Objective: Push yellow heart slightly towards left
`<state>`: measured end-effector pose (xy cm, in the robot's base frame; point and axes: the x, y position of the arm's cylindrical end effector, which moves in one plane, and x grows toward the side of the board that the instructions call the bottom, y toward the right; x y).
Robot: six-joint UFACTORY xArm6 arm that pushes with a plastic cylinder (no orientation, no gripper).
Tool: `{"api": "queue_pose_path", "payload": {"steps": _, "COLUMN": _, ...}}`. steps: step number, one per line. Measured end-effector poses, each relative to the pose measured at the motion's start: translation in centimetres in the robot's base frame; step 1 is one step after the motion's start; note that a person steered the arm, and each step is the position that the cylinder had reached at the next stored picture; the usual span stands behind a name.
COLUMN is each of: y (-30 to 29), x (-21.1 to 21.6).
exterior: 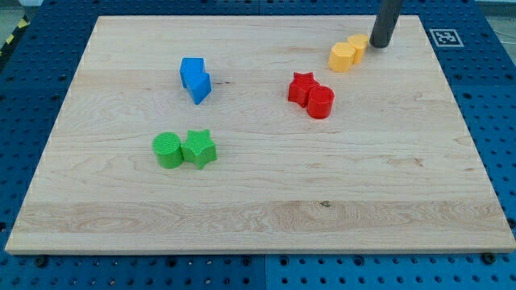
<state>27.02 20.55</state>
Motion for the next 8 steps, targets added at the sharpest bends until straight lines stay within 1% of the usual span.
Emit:
{"api": "queue_pose_path", "payload": {"steps": 2, "y": 1.1, "x": 0.6}}
{"api": "queue_pose_path", "payload": {"steps": 4, "y": -1.2, "x": 0.7}}
{"api": "queue_pose_path", "payload": {"steps": 8, "y": -2.1, "x": 0.7}}
